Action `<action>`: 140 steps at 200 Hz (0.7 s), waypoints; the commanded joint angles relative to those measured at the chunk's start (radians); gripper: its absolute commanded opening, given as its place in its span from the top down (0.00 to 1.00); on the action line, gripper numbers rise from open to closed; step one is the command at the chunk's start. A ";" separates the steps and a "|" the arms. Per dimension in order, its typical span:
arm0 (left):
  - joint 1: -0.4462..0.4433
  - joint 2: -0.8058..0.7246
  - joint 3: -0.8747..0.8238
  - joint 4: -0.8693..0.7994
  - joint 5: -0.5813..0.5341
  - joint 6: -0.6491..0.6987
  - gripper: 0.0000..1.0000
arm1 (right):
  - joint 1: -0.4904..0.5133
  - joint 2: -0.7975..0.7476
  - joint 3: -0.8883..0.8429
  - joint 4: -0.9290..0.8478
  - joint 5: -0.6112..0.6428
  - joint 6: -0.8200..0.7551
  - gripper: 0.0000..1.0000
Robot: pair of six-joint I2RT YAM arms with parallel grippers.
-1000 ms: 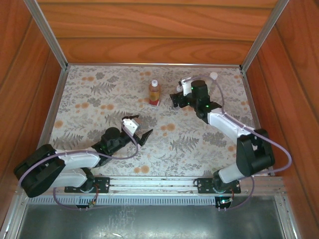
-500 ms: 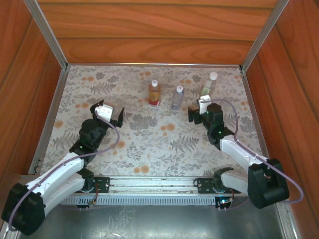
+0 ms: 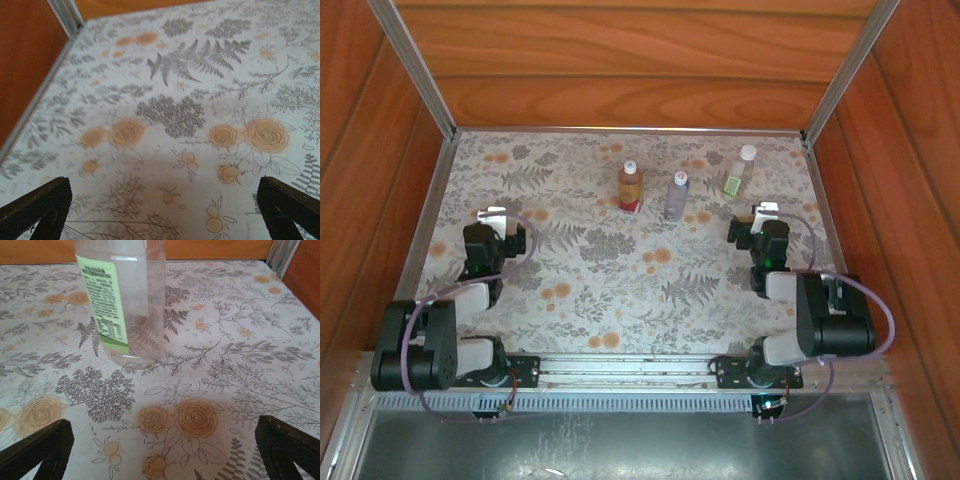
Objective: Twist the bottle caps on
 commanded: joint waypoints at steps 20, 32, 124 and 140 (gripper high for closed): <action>0.031 0.099 0.053 0.185 0.070 -0.127 0.00 | -0.020 0.034 0.076 -0.025 -0.084 0.043 0.00; 0.031 0.149 0.074 0.191 0.050 -0.134 0.00 | -0.029 0.040 0.092 -0.050 -0.092 0.053 0.00; 0.015 0.296 0.126 0.241 -0.052 -0.143 0.00 | -0.031 0.039 0.109 -0.086 -0.094 0.052 0.00; 0.015 0.298 0.126 0.241 -0.051 -0.140 0.00 | -0.031 0.041 0.110 -0.087 -0.094 0.051 0.00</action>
